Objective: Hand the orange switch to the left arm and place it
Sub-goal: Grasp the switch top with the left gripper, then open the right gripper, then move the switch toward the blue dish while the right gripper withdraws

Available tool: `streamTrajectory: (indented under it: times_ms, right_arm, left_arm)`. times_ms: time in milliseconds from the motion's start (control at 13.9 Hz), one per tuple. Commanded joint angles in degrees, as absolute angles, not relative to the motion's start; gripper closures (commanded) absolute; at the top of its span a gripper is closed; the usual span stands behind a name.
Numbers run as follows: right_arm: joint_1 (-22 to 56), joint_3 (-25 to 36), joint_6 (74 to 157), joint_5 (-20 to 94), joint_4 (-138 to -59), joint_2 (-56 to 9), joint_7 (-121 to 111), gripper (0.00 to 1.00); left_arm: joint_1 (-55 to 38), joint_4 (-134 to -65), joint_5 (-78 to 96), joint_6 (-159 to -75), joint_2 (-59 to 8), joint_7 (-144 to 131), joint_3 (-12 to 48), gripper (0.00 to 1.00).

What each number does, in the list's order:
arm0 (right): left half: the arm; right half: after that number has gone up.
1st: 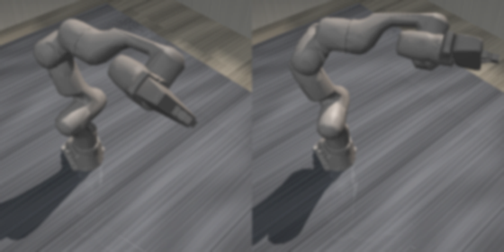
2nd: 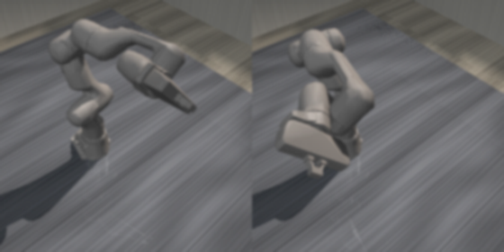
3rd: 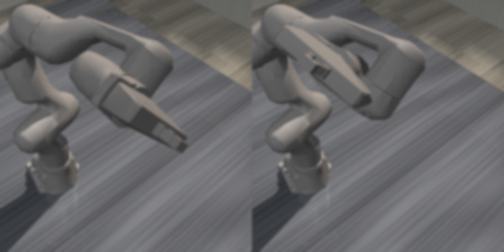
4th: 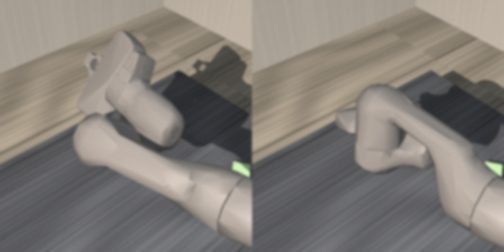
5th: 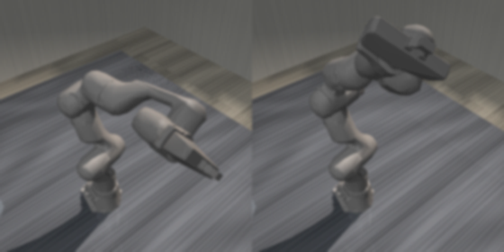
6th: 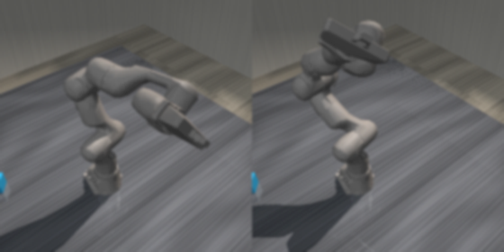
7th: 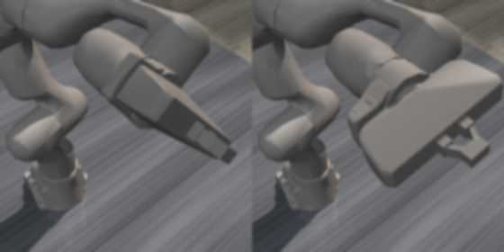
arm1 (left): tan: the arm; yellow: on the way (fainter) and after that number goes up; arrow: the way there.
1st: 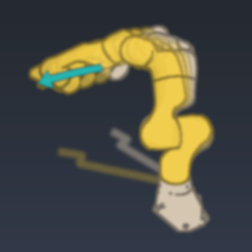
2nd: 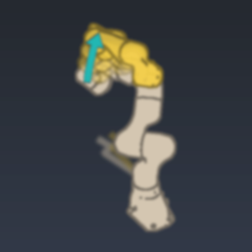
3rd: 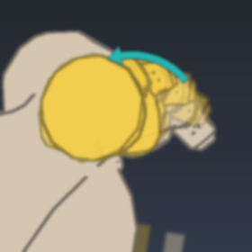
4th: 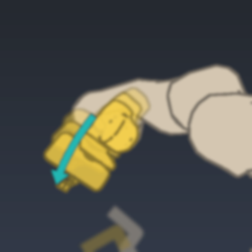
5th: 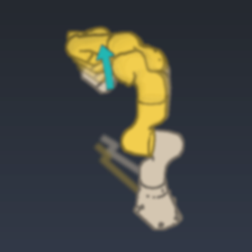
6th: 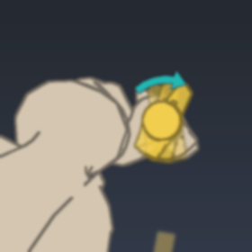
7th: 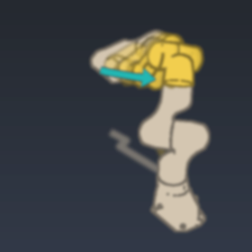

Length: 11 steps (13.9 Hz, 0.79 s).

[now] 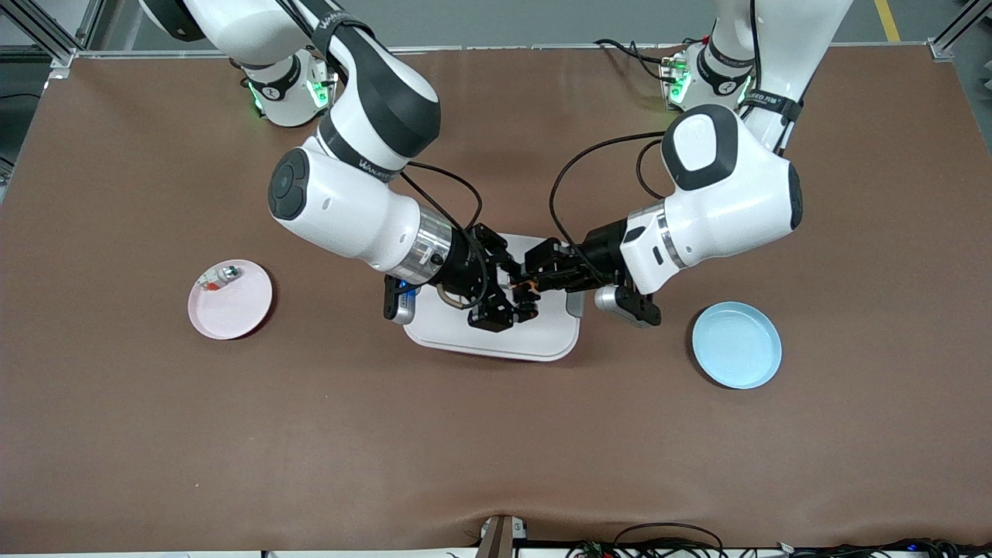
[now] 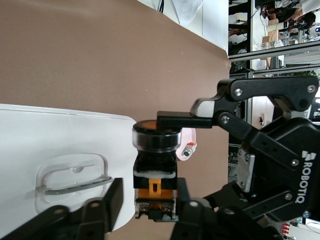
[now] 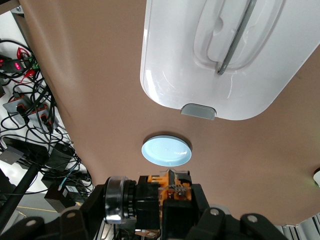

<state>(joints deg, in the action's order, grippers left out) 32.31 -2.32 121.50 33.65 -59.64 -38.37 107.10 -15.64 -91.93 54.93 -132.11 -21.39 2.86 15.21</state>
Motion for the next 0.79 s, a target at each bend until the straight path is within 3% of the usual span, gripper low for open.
streamTrajectory:
  times_ms: [0,72,288,359,431,719]
  right_arm:
    - [33.0,-1.6,121.9,34.7,-56.7,-40.1,108.6,1.0]
    - [33.0,-1.6,121.9,34.7,-56.7,-40.1,108.8,1.0]
    - [33.0,-1.6,121.8,34.7,-56.7,-40.1,108.6,1.0]
    - [33.0,-1.6,121.8,34.7,-56.7,-40.1,108.6,0.32]
    - [33.0,-1.4,121.8,34.7,-56.7,-40.0,108.5,0.0]
    - [31.7,-1.4,120.8,34.6,-56.7,-39.7,105.8,0.0]
  left_arm:
    - [-15.9,-92.1,55.3,-132.9,-21.6,4.1,15.3,0.95]
    - [-15.7,-92.1,55.0,-132.8,-21.6,4.2,15.3,1.0]
    - [-14.7,-92.2,54.9,-132.5,-21.6,8.3,15.1,1.0]
    - [-13.7,-92.4,54.9,-132.2,-21.5,10.2,15.0,1.0]
    - [-12.7,-92.4,54.7,-131.8,-21.5,11.8,15.0,1.0]
    - [-9.9,-92.3,43.9,-131.7,-21.1,12.7,14.7,1.0]
